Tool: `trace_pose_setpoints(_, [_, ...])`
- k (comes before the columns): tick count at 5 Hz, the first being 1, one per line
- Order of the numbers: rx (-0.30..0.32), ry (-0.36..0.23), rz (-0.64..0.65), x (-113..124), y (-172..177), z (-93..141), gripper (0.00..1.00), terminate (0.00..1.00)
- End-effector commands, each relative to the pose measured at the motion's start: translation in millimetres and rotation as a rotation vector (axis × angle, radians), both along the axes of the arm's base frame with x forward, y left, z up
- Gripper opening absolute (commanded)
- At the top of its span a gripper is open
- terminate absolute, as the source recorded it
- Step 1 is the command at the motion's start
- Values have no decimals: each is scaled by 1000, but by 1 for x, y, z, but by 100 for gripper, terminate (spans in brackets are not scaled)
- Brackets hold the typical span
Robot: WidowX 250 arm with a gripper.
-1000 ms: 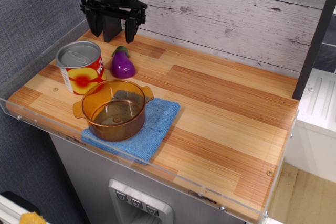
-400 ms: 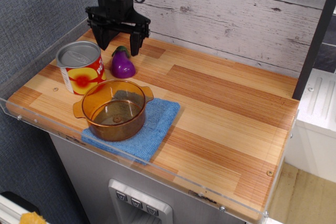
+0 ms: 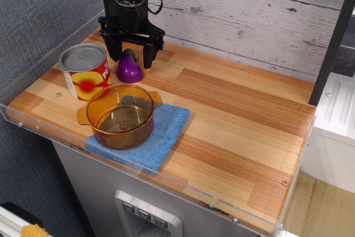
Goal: Put the egg plant on the right side of the table
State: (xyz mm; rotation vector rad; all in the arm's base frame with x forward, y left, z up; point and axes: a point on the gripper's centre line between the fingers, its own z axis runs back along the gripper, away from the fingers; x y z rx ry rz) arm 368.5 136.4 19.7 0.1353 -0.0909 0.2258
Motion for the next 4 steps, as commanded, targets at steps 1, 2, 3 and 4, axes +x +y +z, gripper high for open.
trace_pose_setpoints(1, [13,-14,-1,1,0,5,100,0])
trace_pose_setpoints(2, [11,-27,-2,2,-4,4,100,0])
trace_pose_setpoints(3, [19,-49,-3,4,-7,9,0,0])
trace_pose_setpoints(4, [27,-82,-19,8,-11,20,0,0])
